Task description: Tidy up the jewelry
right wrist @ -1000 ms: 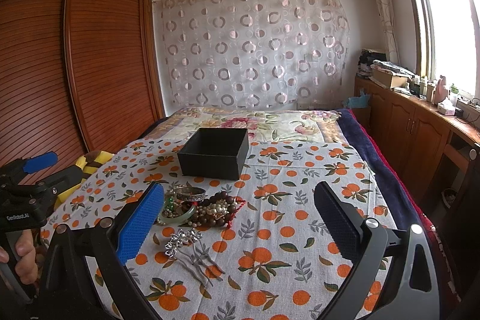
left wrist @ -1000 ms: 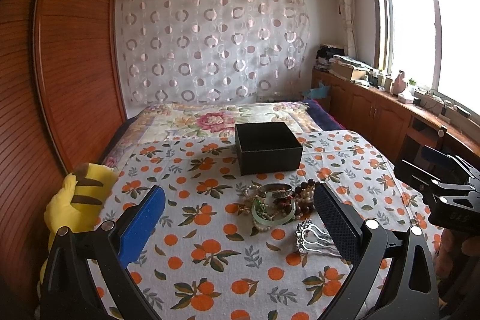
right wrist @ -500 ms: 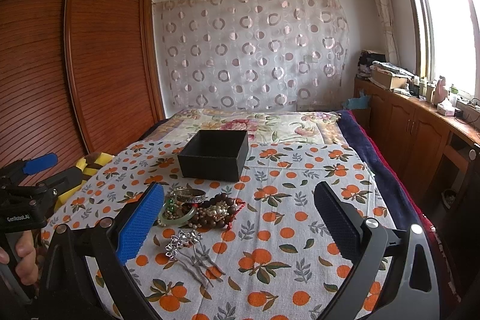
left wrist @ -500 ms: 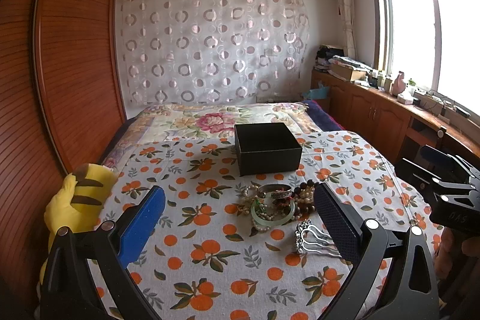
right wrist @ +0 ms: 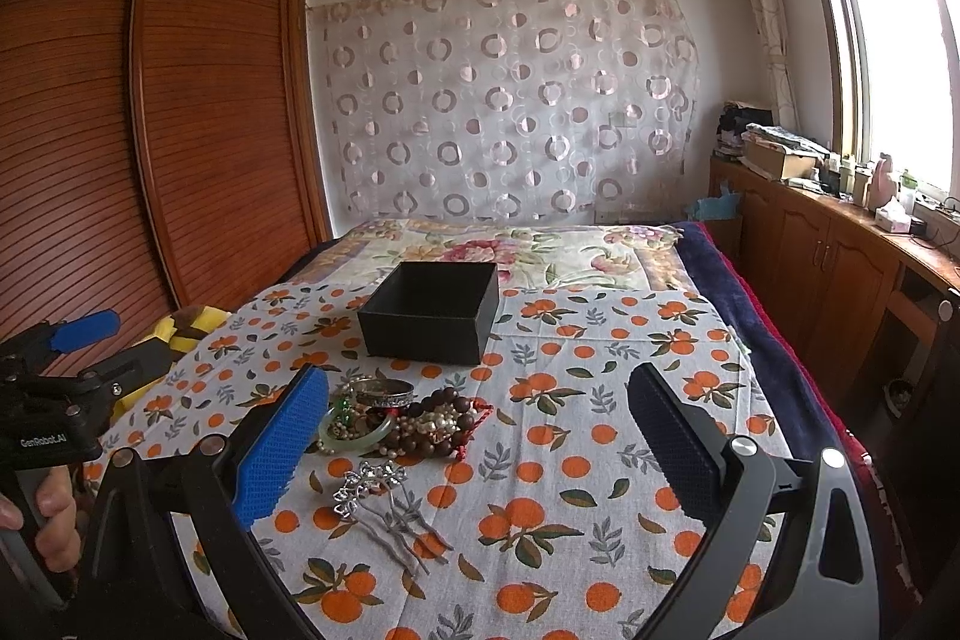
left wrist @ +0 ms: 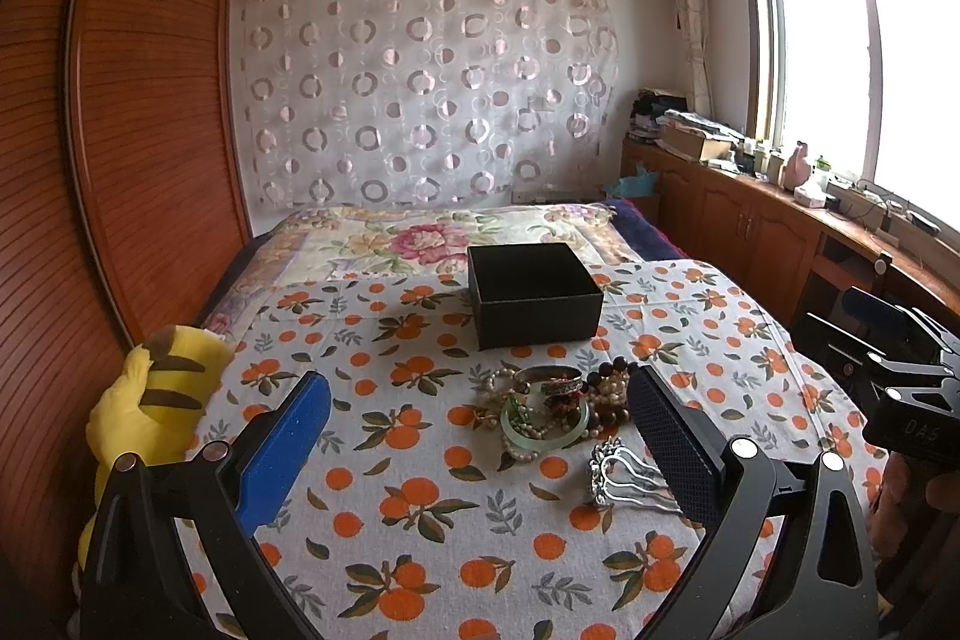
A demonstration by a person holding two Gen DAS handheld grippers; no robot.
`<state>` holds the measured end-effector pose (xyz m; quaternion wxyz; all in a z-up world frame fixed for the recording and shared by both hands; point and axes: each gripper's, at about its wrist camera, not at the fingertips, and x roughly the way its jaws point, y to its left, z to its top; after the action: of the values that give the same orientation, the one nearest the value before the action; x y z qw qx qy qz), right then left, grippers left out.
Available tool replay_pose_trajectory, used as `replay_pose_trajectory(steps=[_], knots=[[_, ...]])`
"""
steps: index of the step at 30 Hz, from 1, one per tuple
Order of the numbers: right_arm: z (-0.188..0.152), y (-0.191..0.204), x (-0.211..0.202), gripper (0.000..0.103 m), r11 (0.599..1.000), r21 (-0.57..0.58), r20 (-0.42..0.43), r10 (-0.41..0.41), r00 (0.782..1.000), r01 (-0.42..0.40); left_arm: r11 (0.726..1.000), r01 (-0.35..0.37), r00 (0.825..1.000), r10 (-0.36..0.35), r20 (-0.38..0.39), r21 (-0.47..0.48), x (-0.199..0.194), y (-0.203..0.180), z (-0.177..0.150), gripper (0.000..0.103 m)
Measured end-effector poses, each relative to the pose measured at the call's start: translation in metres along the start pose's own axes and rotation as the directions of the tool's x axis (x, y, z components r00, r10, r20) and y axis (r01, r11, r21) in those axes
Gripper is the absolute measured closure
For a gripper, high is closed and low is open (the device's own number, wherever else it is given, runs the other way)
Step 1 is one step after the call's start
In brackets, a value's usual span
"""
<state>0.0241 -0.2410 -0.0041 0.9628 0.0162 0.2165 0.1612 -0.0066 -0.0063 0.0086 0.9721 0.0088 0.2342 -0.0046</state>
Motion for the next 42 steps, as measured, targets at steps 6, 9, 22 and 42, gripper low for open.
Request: replay_pose_trajectory(steps=[6,9,22,42], knots=[[0.001,-0.001,-0.001,0.002,1.000,0.000,-0.004,0.002,1.000,-0.002,1.000,0.000,1.000,0.000,-0.006,0.000,0.001,0.000,-0.002,0.007],[0.001,0.003,0.000,0.002,1.000,-0.003,-0.012,0.021,1.000,-0.021,1.000,0.001,1.000,-0.001,-0.016,-0.001,0.005,0.000,-0.006,0.007],[-0.019,0.009,0.025,0.007,0.994,-0.042,-0.071,0.098,0.993,-0.101,0.999,0.021,0.995,-0.023,-0.096,-0.025,0.029,0.019,-0.032,0.007],[-0.077,0.060,0.120,0.022,0.915,-0.176,-0.463,0.249,0.850,-0.364,0.998,0.059,0.975,-0.065,-0.213,-0.034,0.067,0.041,-0.058,0.007]])
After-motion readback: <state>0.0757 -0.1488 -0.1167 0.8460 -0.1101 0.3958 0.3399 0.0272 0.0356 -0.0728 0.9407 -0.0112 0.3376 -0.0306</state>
